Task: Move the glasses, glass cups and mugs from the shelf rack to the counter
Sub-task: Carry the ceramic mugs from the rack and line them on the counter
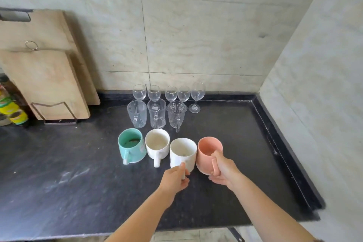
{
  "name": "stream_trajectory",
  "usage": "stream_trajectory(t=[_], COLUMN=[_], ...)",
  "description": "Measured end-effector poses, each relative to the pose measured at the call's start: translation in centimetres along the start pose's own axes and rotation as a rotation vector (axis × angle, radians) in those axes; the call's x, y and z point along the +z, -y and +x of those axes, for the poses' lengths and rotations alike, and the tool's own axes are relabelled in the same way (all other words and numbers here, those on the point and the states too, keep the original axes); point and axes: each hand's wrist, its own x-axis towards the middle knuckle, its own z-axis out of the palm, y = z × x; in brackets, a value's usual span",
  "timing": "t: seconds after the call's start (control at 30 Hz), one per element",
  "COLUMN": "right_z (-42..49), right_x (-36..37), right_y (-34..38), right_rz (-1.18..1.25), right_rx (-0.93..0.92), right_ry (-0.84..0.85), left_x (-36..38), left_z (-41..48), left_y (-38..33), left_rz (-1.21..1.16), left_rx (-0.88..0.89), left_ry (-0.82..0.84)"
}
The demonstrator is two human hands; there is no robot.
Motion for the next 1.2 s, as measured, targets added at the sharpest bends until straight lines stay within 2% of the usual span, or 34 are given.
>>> stream_trajectory(t=[0.13, 0.33, 0.73, 0.93, 1.1, 1.2], right_z=[3.0, 5.2, 7.2, 7.3, 7.3, 7.2], right_x=[0.1, 0.7, 1.6, 1.8, 1.8, 1.7], right_y=[1.5, 3.2, 4.0, 3.2, 3.5, 3.6], right_rz=[0.069, 0.118, 0.172, 0.147, -0.046, -0.272], right_rx=[0.047, 0.041, 0.028, 0.028, -0.009, -0.132], right_ry=[0.028, 0.073, 0.092, 0.071, -0.02, -0.162], left_x=[1.4, 2.0, 2.5, 2.2, 1.7, 0.9], left_z=[2.9, 5.7, 6.3, 6.2, 6.2, 5.8], left_y=[-0.7, -1.1, -1.6, -1.9, -2.8, -3.6], left_rz=[-0.03, 0.06, 0.055, 0.151, 0.374, 0.571], left_rx=[-0.001, -0.011, -0.11, -0.141, -0.121, -0.026], left_ry=[-0.042, -0.044, 0.021, 0.01, -0.01, -0.076])
